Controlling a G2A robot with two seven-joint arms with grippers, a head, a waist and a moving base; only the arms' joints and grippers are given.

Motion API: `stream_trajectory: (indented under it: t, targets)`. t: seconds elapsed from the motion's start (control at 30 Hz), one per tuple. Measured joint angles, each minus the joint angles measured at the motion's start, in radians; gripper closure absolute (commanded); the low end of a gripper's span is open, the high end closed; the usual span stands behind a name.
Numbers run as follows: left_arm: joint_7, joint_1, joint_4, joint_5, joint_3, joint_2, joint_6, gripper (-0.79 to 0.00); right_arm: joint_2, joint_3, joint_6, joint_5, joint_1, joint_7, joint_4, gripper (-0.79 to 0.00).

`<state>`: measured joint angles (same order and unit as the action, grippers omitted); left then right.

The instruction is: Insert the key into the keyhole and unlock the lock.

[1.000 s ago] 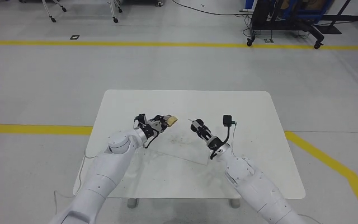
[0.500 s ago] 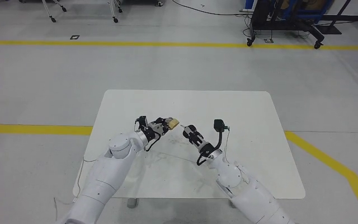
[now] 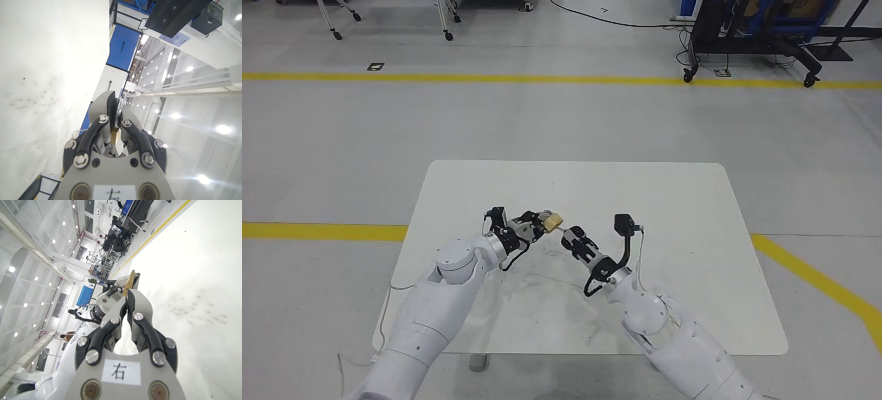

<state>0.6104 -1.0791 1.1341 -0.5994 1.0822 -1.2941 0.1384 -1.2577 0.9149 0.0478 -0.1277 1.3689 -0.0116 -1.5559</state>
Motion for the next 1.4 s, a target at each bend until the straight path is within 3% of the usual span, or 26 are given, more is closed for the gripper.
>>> stream_trajectory:
  t: [0.67,1.4]
  targets:
    - [-0.013,-0.001,-0.005,-0.002,0.005,-0.005,0.019,0.0,-0.031,0.004,-0.021,-0.013,0.012,0.098,0.007,0.0]
    - [0.002,0.003,-0.017,0.005,0.0,-0.011,0.031,0.0,-0.06,0.001,-0.058,-0.042,0.001,0.097,0.029,0.0]
